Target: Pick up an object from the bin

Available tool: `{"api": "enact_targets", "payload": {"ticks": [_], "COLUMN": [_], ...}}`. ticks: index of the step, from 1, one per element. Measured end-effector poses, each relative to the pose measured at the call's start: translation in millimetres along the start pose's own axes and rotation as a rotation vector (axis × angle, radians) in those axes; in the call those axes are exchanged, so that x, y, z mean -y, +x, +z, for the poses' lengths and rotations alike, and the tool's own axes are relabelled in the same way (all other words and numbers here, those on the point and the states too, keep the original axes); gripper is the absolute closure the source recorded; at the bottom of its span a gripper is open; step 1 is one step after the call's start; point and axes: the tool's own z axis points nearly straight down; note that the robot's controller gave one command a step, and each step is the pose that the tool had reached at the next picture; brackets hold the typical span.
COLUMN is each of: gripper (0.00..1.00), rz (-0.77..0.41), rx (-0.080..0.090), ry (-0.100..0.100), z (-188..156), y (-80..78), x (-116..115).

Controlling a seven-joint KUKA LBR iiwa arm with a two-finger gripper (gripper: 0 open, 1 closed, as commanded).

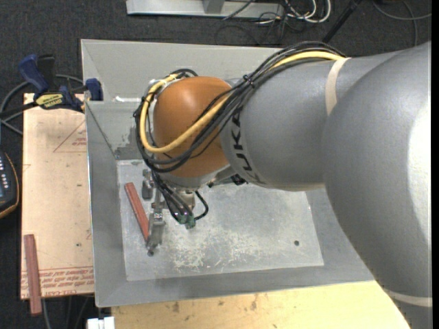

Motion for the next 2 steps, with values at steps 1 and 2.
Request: {"api": "enact_targets", "payload": {"ticks": [1, 2], "gripper": [0.0, 0.0], "rz": [-0.391, -0.264], "rx": [0.0, 0.006], "ry": [0.002, -0.001], "z": [92.7, 101.4], "y": [-84.0, -128.8], "x": [26.2, 45.0]}}
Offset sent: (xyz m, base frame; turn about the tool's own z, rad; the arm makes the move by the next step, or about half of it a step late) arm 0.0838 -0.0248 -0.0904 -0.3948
